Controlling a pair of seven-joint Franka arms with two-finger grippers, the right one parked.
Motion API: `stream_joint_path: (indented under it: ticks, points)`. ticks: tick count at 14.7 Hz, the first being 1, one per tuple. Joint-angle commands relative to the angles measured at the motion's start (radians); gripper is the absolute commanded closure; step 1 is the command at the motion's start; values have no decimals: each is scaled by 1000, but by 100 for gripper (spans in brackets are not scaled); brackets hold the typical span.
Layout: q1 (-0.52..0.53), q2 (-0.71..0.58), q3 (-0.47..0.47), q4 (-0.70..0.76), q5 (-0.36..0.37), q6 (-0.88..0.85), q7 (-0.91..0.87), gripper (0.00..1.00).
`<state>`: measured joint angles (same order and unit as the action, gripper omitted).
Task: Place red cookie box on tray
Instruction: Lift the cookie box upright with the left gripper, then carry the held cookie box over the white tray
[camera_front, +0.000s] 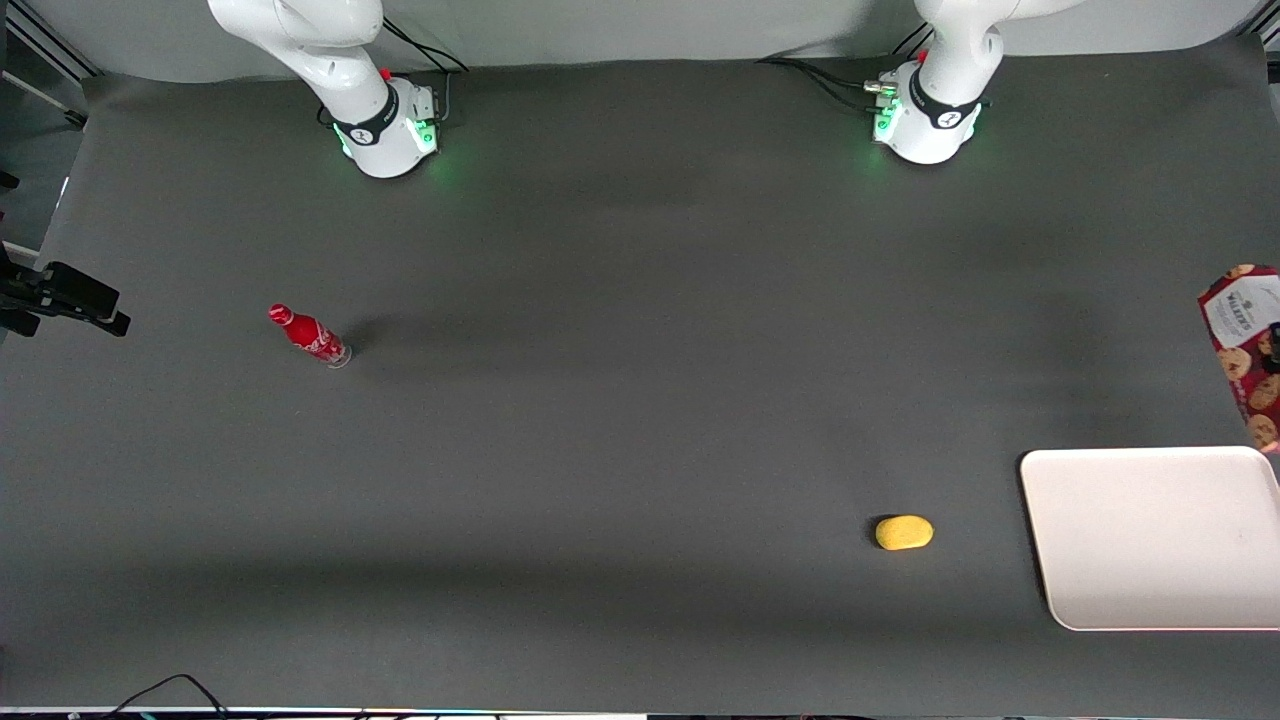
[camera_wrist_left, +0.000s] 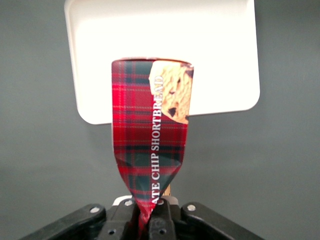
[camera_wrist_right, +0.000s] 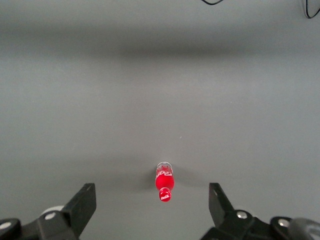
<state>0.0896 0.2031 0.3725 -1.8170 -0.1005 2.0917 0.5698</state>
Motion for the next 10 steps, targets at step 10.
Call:
stream_joint_path:
  ticks: [10]
  points:
    - [156, 604, 8, 805, -173, -192, -37, 100]
